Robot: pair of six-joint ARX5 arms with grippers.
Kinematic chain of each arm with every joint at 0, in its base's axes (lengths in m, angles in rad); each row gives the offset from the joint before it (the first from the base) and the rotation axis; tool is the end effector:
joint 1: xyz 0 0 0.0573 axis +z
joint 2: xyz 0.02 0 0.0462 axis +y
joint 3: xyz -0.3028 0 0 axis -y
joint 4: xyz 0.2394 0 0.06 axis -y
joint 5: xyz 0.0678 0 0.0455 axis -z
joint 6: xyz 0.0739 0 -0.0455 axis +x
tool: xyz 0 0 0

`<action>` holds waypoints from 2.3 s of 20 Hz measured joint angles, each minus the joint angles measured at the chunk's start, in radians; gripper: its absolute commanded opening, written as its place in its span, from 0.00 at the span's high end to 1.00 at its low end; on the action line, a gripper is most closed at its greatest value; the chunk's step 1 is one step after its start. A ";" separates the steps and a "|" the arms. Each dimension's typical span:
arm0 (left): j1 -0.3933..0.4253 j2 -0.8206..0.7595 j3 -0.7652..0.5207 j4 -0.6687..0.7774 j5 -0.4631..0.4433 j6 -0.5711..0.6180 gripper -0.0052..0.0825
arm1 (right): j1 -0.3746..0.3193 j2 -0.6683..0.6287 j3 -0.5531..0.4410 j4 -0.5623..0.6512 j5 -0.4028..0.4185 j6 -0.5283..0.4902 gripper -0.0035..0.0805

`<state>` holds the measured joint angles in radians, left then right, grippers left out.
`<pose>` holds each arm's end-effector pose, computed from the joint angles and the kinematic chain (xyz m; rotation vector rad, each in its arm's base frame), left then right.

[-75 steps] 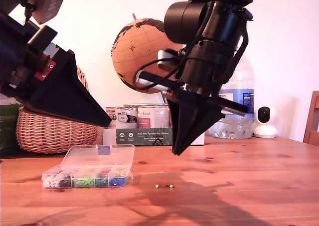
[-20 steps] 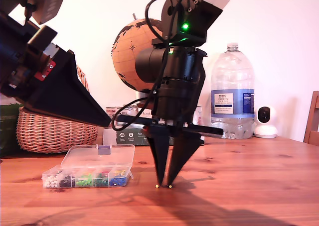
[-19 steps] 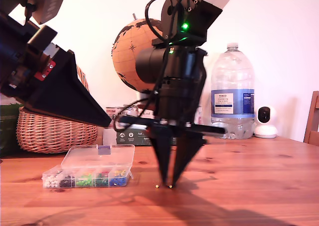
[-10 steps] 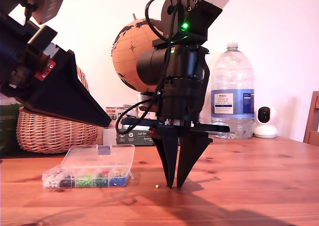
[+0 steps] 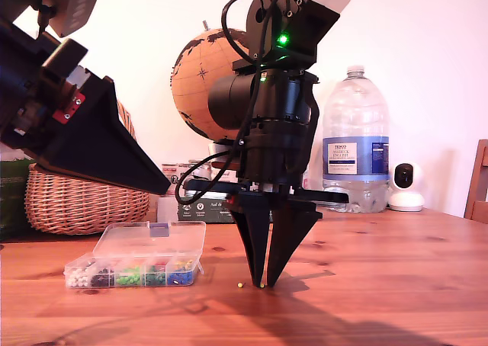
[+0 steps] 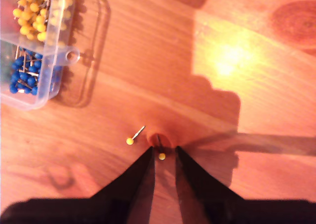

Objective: Sort the loose pins on the table into their correct compartments

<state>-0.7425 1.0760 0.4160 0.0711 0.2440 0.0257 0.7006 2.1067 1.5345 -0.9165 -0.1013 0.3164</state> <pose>0.1486 -0.1606 0.1931 0.1741 0.5818 -0.9648 0.3162 0.2765 0.1438 -0.2023 1.5245 0.4043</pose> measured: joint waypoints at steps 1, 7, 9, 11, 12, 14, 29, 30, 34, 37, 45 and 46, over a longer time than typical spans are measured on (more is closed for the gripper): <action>0.000 0.000 0.000 0.000 0.000 0.000 0.97 | 0.002 0.000 0.000 0.001 0.000 0.000 0.84; 0.000 0.000 0.000 0.000 0.000 0.000 0.97 | 0.002 0.000 0.000 0.011 -0.002 0.000 0.92; 0.000 0.000 0.000 0.000 0.000 0.000 0.97 | 0.002 0.000 0.000 0.010 -0.002 0.000 0.92; 0.000 0.000 0.000 0.000 0.000 0.000 0.97 | 0.002 0.000 0.000 0.003 -0.006 0.000 0.92; 0.000 0.000 0.000 0.000 0.000 0.000 0.97 | 0.002 0.000 0.000 -0.005 -0.011 0.000 0.93; 0.000 0.000 0.000 0.000 0.000 0.000 0.97 | 0.002 0.000 0.000 -0.009 -0.012 0.000 0.97; 0.000 0.000 0.000 0.000 0.000 0.000 0.97 | 0.002 0.002 0.003 -0.071 -0.023 -0.071 0.97; 0.000 0.000 0.000 0.000 0.000 0.000 0.97 | 0.002 0.003 0.005 -0.078 -0.024 -0.087 0.97; 0.000 0.000 0.000 0.000 0.000 0.000 0.97 | 0.002 0.020 0.063 -0.106 -0.027 -0.123 0.97; 0.000 0.000 0.000 0.000 0.000 0.000 0.97 | 0.002 0.020 0.088 -0.114 -0.026 -0.156 0.97; 0.000 0.000 0.000 0.000 0.000 0.000 0.97 | 0.002 -0.013 0.088 -0.045 -0.019 -0.319 0.97; 0.000 0.000 0.000 0.001 0.000 0.000 0.97 | 0.002 -0.023 0.088 -0.035 -0.019 -0.339 0.97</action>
<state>-0.7425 1.0760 0.4160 0.0719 0.2440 0.0261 0.7029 2.0842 1.6226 -0.9520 -0.1204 -0.0227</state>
